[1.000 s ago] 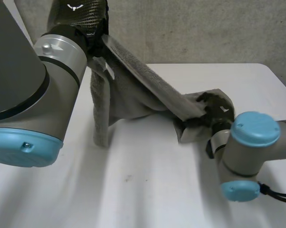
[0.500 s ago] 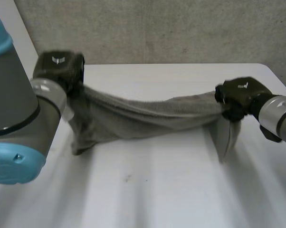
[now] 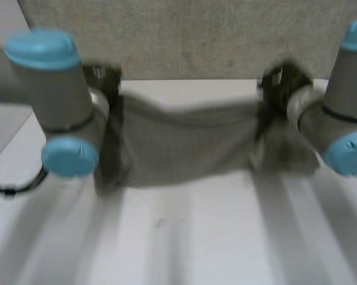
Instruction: Fold the towel.
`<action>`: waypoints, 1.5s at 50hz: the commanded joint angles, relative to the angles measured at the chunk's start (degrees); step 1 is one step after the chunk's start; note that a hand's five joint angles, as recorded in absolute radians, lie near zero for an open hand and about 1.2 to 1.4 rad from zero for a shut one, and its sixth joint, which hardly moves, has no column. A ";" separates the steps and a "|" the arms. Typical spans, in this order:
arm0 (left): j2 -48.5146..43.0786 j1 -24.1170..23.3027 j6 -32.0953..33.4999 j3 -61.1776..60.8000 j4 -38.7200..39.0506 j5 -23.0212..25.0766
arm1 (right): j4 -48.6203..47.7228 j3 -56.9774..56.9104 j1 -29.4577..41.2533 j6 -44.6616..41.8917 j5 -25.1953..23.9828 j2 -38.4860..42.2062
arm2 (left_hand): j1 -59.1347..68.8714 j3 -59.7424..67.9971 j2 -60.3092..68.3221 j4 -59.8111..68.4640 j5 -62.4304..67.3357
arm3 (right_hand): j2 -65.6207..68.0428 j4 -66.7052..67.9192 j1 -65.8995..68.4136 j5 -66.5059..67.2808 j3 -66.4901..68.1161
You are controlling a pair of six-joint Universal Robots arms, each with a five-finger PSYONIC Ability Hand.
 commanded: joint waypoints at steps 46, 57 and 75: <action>11.14 6.07 -0.95 -34.63 21.82 4.31 | -2.79 22.84 -9.34 31.18 -14.71 -4.76 | 11.14 10.29 10.23 10.23 10.41 | -49.77 -50.84 -37.81 -48.37 -50.45; 12.19 7.39 -1.21 -36.47 21.82 4.23 | -12.39 42.54 -16.12 47.21 -14.79 -14.01 | 11.14 10.29 10.23 10.23 10.41 | -49.93 -51.00 -37.97 -48.53 -50.62; 13.51 7.03 -1.39 -38.06 21.82 4.05 | -24.35 48.37 -15.50 51.88 -13.48 -8.12 | 11.14 10.29 10.23 10.23 10.41 | -42.02 -43.10 -30.07 -40.63 -42.71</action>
